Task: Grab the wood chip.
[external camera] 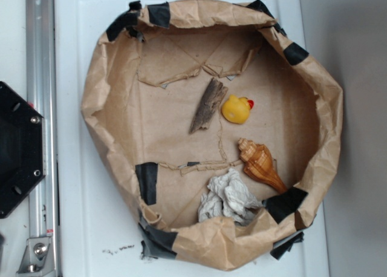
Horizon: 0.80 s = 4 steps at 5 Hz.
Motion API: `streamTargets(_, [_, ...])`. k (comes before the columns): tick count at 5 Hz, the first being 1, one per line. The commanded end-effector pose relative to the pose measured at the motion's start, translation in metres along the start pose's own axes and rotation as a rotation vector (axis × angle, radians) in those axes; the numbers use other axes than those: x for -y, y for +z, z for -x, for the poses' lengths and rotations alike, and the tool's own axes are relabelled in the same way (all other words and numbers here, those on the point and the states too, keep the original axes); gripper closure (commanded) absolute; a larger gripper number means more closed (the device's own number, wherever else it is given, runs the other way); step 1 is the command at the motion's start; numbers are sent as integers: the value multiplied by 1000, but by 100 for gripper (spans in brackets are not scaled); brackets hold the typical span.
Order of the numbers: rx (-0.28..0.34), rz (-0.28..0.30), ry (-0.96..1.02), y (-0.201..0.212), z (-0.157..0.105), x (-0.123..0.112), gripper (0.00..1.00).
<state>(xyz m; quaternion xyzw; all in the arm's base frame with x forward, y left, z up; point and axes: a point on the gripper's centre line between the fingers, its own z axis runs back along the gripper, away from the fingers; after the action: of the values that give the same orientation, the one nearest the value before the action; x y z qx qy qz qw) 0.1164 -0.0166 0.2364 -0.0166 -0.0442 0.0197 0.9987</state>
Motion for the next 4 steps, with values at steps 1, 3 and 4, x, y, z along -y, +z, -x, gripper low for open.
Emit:
streamTargets(1, [0, 0, 0, 0, 0, 0, 0])
streamTargets(3, [11, -150, 247, -65, -92, -10, 0])
streamTargets(4, [16, -97, 342, -95, -107, -24, 0])
